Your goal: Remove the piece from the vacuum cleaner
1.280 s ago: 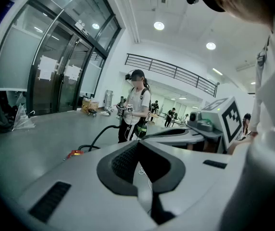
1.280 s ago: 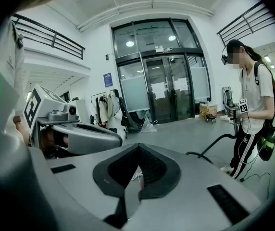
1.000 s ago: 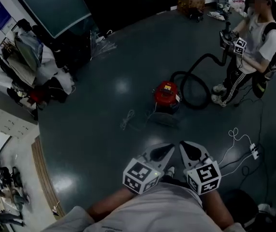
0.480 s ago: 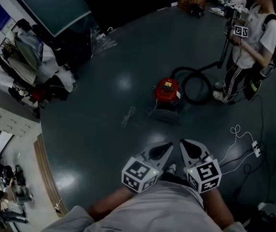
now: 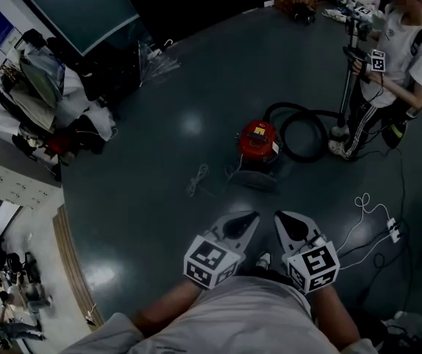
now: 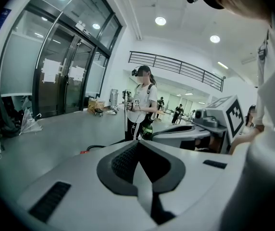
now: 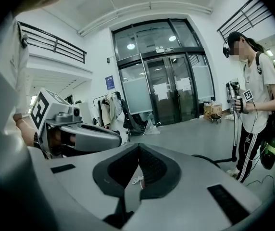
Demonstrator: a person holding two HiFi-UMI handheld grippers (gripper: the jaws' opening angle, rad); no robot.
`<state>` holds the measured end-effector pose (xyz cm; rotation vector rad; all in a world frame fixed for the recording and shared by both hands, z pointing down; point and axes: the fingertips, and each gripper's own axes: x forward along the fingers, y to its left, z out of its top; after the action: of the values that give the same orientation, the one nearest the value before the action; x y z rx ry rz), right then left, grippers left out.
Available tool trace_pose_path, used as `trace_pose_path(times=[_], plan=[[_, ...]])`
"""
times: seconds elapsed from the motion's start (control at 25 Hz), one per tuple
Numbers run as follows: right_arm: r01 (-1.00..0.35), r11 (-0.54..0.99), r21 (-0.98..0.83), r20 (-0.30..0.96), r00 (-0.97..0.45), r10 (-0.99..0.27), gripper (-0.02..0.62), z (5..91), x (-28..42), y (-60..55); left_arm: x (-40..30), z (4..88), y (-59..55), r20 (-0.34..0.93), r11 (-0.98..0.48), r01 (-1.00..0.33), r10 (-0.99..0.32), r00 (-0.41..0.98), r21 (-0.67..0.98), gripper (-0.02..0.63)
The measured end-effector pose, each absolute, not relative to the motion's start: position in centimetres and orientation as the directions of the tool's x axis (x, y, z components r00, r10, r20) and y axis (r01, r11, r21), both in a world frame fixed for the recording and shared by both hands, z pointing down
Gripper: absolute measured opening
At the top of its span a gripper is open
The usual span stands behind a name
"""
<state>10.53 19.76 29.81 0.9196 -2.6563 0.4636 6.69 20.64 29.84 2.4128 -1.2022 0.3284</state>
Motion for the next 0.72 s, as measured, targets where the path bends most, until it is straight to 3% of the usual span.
trace_pose_path(times=[0.32,0.72], plan=[[-0.670,0.720,-0.182,0.400,-0.719,-0.568,0.017,32.7,6.5,12.0,1.9,33.5,12.4,0.418,-0.605,-0.761,-0.644,0.641,0.235,0.006],[-0.721,0.678,-0.145,0.488,-0.648,-0.585,0.018,40.2,1.7,2.4,-2.9,41.1,2.6,0.486,-0.786,-0.606,-0.485,0.727,0.122,0.006]])
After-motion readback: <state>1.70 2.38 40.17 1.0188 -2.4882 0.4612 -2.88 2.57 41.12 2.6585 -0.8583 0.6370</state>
